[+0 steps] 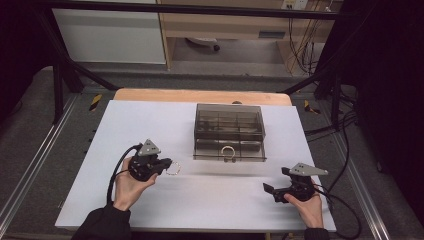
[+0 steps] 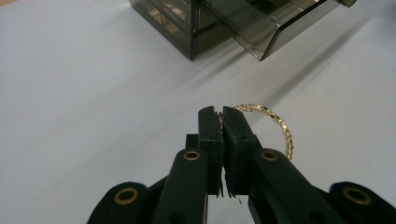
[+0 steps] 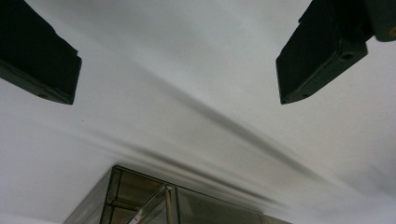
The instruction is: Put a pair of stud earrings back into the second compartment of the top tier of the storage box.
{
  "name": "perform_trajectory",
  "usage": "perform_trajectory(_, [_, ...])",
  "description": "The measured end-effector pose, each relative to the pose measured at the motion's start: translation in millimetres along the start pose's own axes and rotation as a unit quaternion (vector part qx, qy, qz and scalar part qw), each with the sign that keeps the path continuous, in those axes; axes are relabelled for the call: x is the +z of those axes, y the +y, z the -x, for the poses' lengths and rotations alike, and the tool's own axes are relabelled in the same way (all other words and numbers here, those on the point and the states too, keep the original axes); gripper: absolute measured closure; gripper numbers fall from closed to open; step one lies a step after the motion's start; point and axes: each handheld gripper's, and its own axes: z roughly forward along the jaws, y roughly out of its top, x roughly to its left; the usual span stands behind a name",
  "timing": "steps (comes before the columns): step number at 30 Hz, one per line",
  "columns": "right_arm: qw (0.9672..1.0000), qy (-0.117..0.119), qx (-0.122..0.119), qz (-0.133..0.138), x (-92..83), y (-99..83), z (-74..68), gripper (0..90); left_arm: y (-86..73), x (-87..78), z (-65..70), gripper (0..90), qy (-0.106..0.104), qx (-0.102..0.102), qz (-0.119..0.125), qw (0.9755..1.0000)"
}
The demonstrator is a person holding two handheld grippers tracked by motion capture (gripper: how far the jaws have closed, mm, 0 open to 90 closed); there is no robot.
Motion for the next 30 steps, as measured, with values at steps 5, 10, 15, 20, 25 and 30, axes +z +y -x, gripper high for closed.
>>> perform_trajectory(5, [1.0, 0.0, -0.001, 0.001, -0.1, 0.1, 0.1, 0.7, 9.8, -3.7, 4.1, 86.4, -0.003, 0.008, 0.005, 0.9999])
perform_trajectory(10, [1.0, 0.0, 0.0, 0.0, 0.0, 0.0, -0.2, 0.7, 21.9, -6.2, 9.2, 86.5, -0.006, 0.019, 0.008, 0.9998])
perform_trajectory(15, [1.0, 0.0, 0.0, 0.0, 0.0, 0.0, -0.1, 0.7, 31.8, -5.3, 15.0, 86.4, -0.01, 0.028, 0.01, 0.9995])
perform_trajectory(20, [1.0, 0.0, 0.0, 0.0, -0.1, 0.0, -0.2, 0.7, 43.1, -3.1, 21.3, 86.4, -0.017, 0.034, 0.015, 0.9992])
perform_trajectory(25, [1.0, 0.0, 0.0, -0.001, 0.0, 0.0, -0.2, 0.7, 54.9, 0.8, 26.7, 86.4, -0.02, 0.041, 0.017, 0.9988])
perform_trajectory(30, [1.0, 0.0, -0.001, 0.0, -0.2, 0.0, 0.0, 0.7, 64.6, 5.8, 32.2, 86.5, -0.025, 0.043, 0.021, 0.9985])
